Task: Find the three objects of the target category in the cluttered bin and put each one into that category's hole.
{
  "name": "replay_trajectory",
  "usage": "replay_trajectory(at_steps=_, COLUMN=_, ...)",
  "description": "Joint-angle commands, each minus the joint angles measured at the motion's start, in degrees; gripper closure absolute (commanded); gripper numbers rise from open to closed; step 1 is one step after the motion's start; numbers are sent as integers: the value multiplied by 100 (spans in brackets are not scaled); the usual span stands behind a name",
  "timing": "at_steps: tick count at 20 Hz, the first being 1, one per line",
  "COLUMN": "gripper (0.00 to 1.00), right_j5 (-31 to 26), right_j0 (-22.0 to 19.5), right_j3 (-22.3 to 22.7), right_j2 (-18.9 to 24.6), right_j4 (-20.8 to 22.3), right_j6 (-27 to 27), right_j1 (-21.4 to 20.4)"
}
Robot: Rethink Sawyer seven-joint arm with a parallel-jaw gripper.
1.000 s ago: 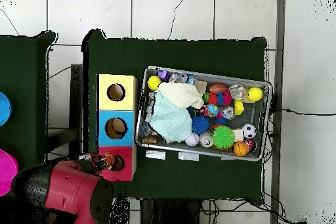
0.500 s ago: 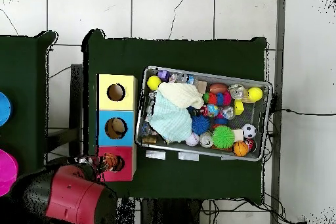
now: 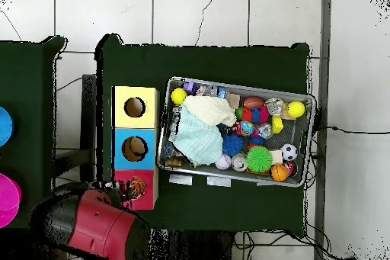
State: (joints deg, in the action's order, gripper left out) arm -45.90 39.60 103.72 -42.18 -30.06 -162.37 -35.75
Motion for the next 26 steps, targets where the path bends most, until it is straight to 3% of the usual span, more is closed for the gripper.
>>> replay_trajectory(at_steps=1, gripper=100, right_j5=442, right_j0=-225, right_j3=398, right_j2=645, right_j4=-287, right_j6=-1299, right_j1=306)
replay_trajectory(at_steps=11, gripper=100, right_j5=717, right_j0=-225, right_j3=516, right_j2=818, right_j4=-449, right_j6=-1389, right_j1=418)
replay_trajectory(at_steps=26, gripper=100, right_j5=351, right_j0=44, right_j3=537, right_j2=606, right_j4=-479, right_j6=-1471, right_j1=225)
